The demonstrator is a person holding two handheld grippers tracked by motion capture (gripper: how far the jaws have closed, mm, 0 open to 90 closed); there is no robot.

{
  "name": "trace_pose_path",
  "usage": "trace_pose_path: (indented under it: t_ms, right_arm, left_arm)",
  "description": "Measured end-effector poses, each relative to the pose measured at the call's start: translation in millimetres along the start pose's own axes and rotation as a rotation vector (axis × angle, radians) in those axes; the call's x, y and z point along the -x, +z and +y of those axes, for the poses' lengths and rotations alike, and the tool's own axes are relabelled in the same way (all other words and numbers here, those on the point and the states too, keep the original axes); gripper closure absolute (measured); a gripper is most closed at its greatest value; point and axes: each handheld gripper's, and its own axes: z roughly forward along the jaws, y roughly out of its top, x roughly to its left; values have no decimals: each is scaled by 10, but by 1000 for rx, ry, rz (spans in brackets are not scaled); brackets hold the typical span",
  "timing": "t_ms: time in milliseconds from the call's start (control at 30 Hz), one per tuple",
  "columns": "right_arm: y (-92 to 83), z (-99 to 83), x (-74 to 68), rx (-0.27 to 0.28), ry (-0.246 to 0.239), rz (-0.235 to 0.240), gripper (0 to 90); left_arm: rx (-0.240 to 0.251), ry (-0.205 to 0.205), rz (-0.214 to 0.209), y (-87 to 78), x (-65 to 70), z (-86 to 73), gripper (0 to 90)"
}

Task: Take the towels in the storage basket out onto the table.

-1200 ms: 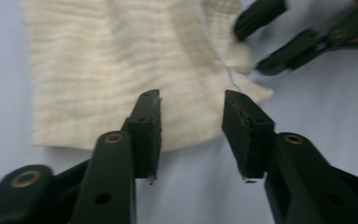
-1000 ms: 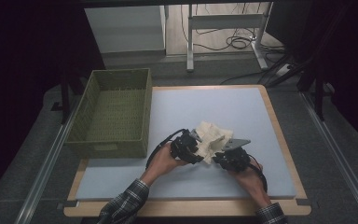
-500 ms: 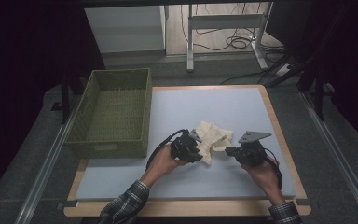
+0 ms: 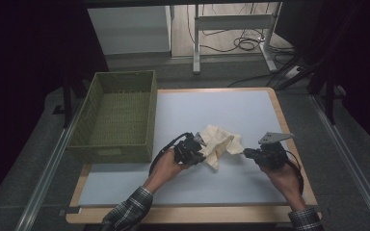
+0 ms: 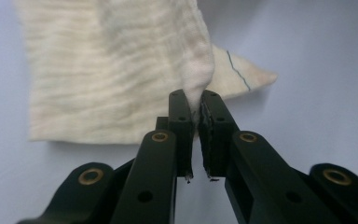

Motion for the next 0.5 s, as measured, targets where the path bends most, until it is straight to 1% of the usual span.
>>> trace_pose_path:
  t_ms: [33, 67, 200, 267, 300, 333, 400, 433, 467, 500]
  right_arm:
    - [-56, 22, 43, 6, 2, -12, 851]
    - [-56, 22, 43, 6, 2, -12, 851]
    - [-150, 91, 172, 13, 15, -35, 850]
    - [-182, 136, 257, 18, 35, -39, 850]
    - [-203, 185, 354, 28, 57, -37, 850]
    - [-203, 185, 354, 28, 57, -37, 850]
    - [-212, 240, 449, 32, 81, -39, 850]
    - [-209, 297, 549, 35, 104, -41, 850]
    - [-209, 297, 549, 35, 104, -41, 850]
    - [-208, 327, 599, 38, 120, -39, 850]
  left_arm:
    - [17, -16, 17, -83, -48, 17, 839]
    - [17, -16, 17, -83, -48, 17, 839]
    - [33, -49, 69, -208, -192, 64, 839]
    - [42, -75, 93, -241, -276, 96, 839]
    - [45, -85, 100, -252, -317, 116, 838]
    - [43, -93, 113, -261, -355, 140, 838]
    - [42, -112, 141, -266, -433, 193, 837]
    - [43, -123, 150, -265, -471, 223, 834]
    - [41, -131, 161, -264, -509, 257, 834]
    - [35, -139, 173, -262, -544, 294, 834]
